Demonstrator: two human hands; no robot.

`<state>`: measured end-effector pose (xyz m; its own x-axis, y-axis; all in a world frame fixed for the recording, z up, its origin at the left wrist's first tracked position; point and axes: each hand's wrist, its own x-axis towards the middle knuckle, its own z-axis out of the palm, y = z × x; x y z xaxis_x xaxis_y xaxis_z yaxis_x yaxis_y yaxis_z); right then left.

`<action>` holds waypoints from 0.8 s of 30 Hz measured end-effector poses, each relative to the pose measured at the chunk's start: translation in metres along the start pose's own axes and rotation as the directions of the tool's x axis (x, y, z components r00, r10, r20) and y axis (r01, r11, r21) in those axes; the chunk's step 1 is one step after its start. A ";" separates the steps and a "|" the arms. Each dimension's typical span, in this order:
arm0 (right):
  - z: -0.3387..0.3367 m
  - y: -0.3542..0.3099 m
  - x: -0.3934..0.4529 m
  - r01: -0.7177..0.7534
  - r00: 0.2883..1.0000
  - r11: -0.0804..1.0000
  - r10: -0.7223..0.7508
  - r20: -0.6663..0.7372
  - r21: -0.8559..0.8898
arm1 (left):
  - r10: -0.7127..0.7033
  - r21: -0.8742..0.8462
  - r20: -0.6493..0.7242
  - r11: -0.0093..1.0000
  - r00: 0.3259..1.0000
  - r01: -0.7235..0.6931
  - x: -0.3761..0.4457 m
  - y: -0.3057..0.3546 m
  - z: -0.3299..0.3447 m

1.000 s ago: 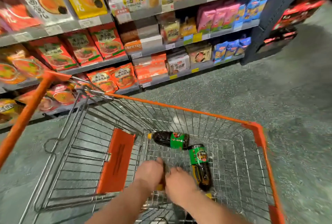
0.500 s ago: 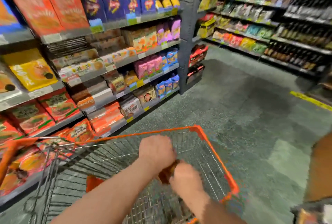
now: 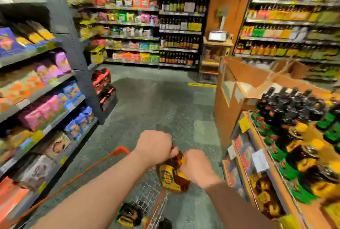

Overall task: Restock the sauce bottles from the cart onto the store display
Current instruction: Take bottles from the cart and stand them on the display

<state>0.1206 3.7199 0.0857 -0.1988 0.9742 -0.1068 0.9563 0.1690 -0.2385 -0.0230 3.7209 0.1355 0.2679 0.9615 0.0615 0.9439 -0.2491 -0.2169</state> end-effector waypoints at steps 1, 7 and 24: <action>-0.009 0.015 -0.003 -0.034 0.999 0.999 0.034 -0.005 0.006 | 0.040 0.011 -0.015 0.999 0.999 -0.040 0.012 0.014 -0.007; -0.055 0.111 -0.028 -0.231 0.972 0.969 0.234 -0.023 0.089 | 0.235 -0.029 -0.085 0.971 0.968 -0.238 0.070 0.113 -0.051; -0.100 0.359 -0.108 -0.518 0.852 0.855 0.515 -0.093 -0.005 | 0.701 -0.047 -0.084 0.707 0.708 -0.706 0.167 0.384 -0.084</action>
<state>0.5069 3.6908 0.1085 0.3434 0.9309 -0.1245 0.9220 -0.3594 -0.1442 0.4009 3.7763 0.1444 0.8678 0.4962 -0.0266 0.4871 -0.8601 -0.1512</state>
